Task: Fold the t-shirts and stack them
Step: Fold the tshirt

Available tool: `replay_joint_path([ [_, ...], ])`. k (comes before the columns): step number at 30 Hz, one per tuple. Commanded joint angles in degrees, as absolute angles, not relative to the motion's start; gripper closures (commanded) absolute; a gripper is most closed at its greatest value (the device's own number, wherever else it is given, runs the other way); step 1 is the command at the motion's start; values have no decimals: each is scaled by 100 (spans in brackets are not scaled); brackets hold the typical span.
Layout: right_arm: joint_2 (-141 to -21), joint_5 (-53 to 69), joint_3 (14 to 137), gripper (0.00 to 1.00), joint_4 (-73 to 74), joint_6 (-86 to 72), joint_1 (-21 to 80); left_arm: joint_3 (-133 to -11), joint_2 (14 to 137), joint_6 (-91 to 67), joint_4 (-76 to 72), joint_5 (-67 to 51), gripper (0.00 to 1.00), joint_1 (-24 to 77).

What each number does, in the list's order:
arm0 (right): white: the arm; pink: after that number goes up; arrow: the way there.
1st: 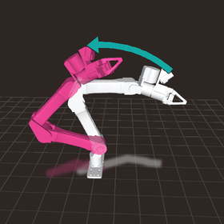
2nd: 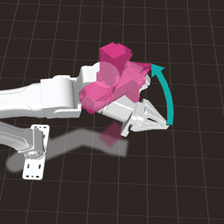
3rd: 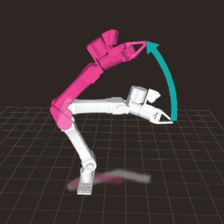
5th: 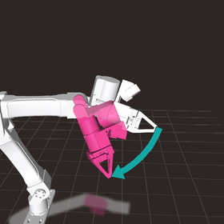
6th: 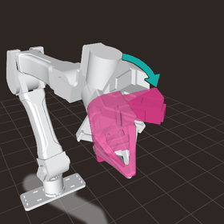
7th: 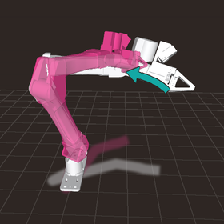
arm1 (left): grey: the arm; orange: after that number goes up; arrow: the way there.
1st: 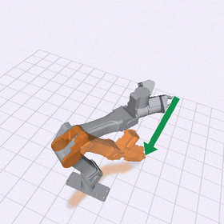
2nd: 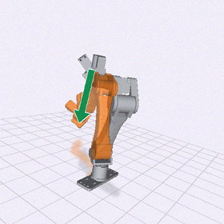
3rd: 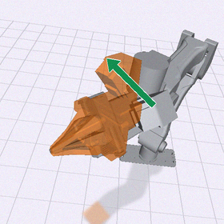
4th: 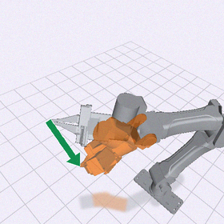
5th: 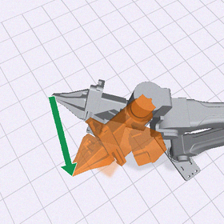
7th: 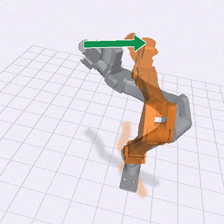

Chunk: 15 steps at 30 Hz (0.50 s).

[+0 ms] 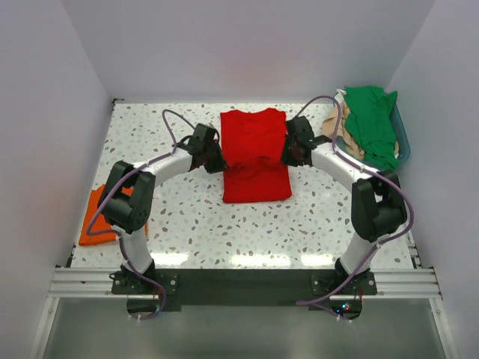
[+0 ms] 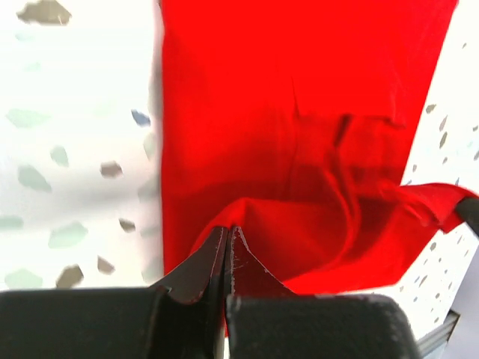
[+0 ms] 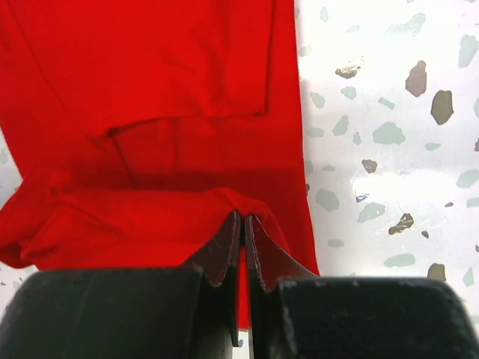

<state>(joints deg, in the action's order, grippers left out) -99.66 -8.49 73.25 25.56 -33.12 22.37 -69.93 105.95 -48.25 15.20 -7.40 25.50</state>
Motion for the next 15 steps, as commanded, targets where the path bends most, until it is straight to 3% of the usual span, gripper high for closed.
replay_joint_path([
  [1, -10177, -572, 7655, 100, 2391, -3199, 2084, -7382, 10827, -4562, 1240, -791, 100, 2391],
  [7, -10546, -369, 7839, 94, 2338, -3182, 1864, -7479, 10986, -4509, 1099, -949, 99, 2206],
  [8, -10582, -308, 7875, 89, 2338, -3182, 1828, -7479, 10995, -4491, 1029, -975, 96, 2180],
  [10, -10617, -281, 7953, 82, 2338, -3190, 1749, -7619, 11074, -4377, 1028, -1160, 86, 2101],
  [11, -10643, -238, 7989, 74, 2347, -3199, 1732, -7681, 11092, -4351, 1046, -1151, 79, 2066],
  [12, -10661, -211, 8033, 69, 2399, -3182, 1697, -7716, 11092, -4255, 1020, -1238, 61, 2039],
  [15, -10521, -228, 8112, 50, 2496, -3129, 1617, -7778, 10987, -4070, 932, -1458, 46, 1908],
])
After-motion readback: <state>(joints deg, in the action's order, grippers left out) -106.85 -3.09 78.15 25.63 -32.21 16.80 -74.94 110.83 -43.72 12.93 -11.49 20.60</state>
